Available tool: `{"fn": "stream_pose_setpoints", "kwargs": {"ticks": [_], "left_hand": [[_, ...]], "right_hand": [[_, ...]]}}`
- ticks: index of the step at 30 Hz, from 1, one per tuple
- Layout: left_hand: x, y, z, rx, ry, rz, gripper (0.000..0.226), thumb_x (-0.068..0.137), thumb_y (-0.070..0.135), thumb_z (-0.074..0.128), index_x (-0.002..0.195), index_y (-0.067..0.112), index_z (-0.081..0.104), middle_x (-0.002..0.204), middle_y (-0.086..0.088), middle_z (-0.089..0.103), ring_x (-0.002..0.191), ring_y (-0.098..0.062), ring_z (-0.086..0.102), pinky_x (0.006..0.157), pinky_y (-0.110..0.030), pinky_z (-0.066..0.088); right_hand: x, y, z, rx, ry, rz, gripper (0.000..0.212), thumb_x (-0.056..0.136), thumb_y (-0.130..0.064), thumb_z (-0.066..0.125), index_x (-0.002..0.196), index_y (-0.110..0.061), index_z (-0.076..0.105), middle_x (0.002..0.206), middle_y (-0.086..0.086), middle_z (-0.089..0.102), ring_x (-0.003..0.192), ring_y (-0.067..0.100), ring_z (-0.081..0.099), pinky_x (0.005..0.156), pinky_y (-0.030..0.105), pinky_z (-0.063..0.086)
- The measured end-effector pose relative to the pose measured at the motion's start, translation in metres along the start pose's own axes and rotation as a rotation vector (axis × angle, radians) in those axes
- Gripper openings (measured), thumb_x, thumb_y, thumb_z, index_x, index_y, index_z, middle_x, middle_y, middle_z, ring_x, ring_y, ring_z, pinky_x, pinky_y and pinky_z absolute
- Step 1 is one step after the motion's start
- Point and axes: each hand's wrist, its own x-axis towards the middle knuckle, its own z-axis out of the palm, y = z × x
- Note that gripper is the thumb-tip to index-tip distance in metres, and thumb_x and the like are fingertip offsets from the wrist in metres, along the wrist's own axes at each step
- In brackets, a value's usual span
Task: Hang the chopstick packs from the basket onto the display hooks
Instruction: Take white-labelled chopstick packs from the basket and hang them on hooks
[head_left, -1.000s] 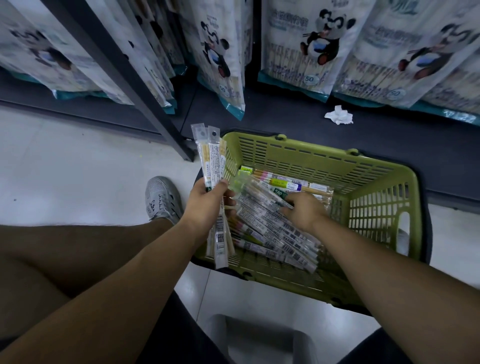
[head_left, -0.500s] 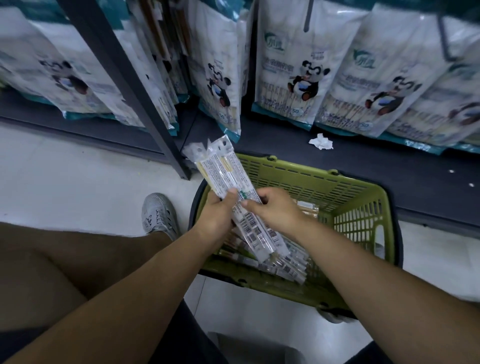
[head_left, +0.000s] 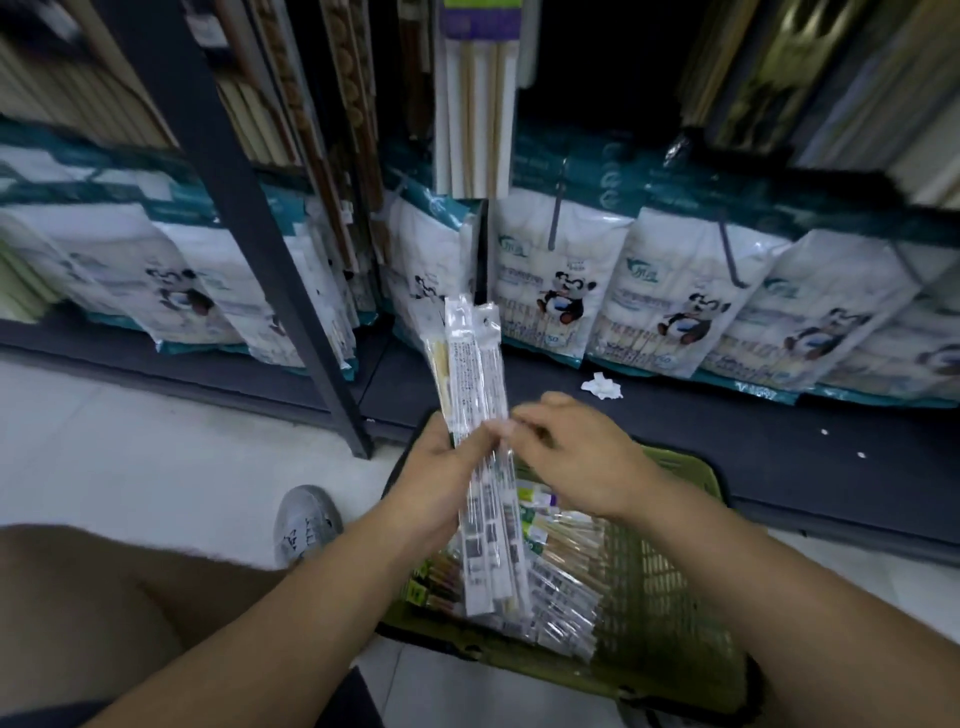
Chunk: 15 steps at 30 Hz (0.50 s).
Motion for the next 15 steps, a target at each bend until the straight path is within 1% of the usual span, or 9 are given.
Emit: {"fn": "stream_pose_setpoints", "kwargs": {"ticks": [1, 3, 5, 7, 9, 10, 12, 13, 15], "left_hand": [[-0.006, 0.003, 0.004, 0.069, -0.015, 0.057, 0.035, 0.100, 0.025, 0.066, 0.134, 0.022, 0.061, 0.123, -0.002, 0.075, 0.115, -0.022, 0.071, 0.101, -0.050, 0.055], [-0.019, 0.014, 0.012, 0.211, -0.074, 0.174, 0.035, 0.099, 0.035, 0.067, 0.133, 0.038, 0.060, 0.125, 0.013, 0.072, 0.117, -0.008, 0.068, 0.099, -0.038, 0.055], [-0.028, 0.030, 0.023, 0.297, -0.158, 0.277, 0.038, 0.099, 0.039, 0.067, 0.135, 0.046, 0.056, 0.126, 0.022, 0.069, 0.116, 0.002, 0.064, 0.090, -0.021, 0.055], [-0.028, 0.053, 0.033, 0.329, -0.191, 0.376, 0.040, 0.099, 0.035, 0.067, 0.136, 0.044, 0.056, 0.125, 0.024, 0.069, 0.115, 0.004, 0.064, 0.085, -0.011, 0.052], [-0.023, 0.082, 0.040, 0.329, -0.167, 0.466, 0.039, 0.098, 0.028, 0.070, 0.132, 0.042, 0.058, 0.120, 0.023, 0.071, 0.111, 0.004, 0.066, 0.082, -0.008, 0.051], [-0.019, 0.097, 0.043, 0.327, -0.164, 0.507, 0.038, 0.097, 0.024, 0.071, 0.129, 0.042, 0.058, 0.118, 0.023, 0.072, 0.108, 0.005, 0.067, 0.081, -0.007, 0.051], [-0.011, 0.128, 0.049, 0.337, -0.168, 0.587, 0.038, 0.096, 0.021, 0.072, 0.126, 0.039, 0.059, 0.115, 0.025, 0.072, 0.105, 0.006, 0.068, 0.079, -0.005, 0.050], [-0.008, 0.142, 0.052, 0.343, -0.172, 0.634, 0.039, 0.095, 0.021, 0.073, 0.127, 0.038, 0.059, 0.115, 0.024, 0.073, 0.106, 0.005, 0.068, 0.079, -0.005, 0.050], [-0.002, 0.169, 0.058, 0.327, -0.191, 0.704, 0.043, 0.093, 0.027, 0.073, 0.133, 0.033, 0.058, 0.119, 0.020, 0.073, 0.111, 0.000, 0.068, 0.083, -0.009, 0.052]], "right_hand": [[0.001, -0.002, -0.013, 0.149, 0.090, 0.026, 0.030, 0.100, -0.055, 0.047, 0.092, -0.031, 0.064, 0.087, -0.006, 0.058, 0.082, 0.012, 0.058, 0.074, 0.037, 0.049], [0.003, -0.011, -0.039, 0.403, 0.241, 0.071, 0.017, 0.097, -0.042, 0.062, 0.094, -0.028, 0.070, 0.085, -0.001, 0.066, 0.078, 0.016, 0.062, 0.075, 0.042, 0.056], [0.005, -0.023, -0.059, 0.523, 0.335, 0.052, 0.019, 0.094, -0.037, 0.068, 0.091, -0.018, 0.069, 0.080, 0.009, 0.064, 0.071, 0.022, 0.060, 0.069, 0.046, 0.057], [0.008, -0.034, -0.077, 0.574, 0.421, 0.012, 0.025, 0.093, -0.036, 0.070, 0.083, -0.014, 0.065, 0.070, 0.008, 0.056, 0.065, 0.020, 0.054, 0.060, 0.044, 0.055], [0.013, -0.044, -0.096, 0.631, 0.503, -0.009, 0.026, 0.093, -0.036, 0.071, 0.074, -0.022, 0.061, 0.061, -0.006, 0.051, 0.058, 0.015, 0.053, 0.051, 0.035, 0.052], [0.017, -0.050, -0.106, 0.645, 0.549, -0.023, 0.026, 0.092, -0.036, 0.072, 0.073, -0.023, 0.062, 0.060, -0.009, 0.052, 0.056, 0.013, 0.053, 0.050, 0.030, 0.051], [0.025, -0.063, -0.128, 0.694, 0.633, -0.063, 0.016, 0.090, -0.033, 0.075, 0.079, -0.026, 0.066, 0.061, -0.014, 0.056, 0.057, 0.007, 0.056, 0.052, 0.028, 0.053], [0.029, -0.071, -0.140, 0.731, 0.661, -0.085, 0.011, 0.089, -0.032, 0.076, 0.086, -0.026, 0.068, 0.064, -0.014, 0.058, 0.060, 0.006, 0.057, 0.054, 0.026, 0.053], [0.038, -0.084, -0.162, 0.783, 0.699, -0.131, 0.011, 0.088, -0.031, 0.078, 0.091, -0.024, 0.069, 0.071, -0.008, 0.062, 0.065, 0.006, 0.059, 0.056, 0.021, 0.050]]}}
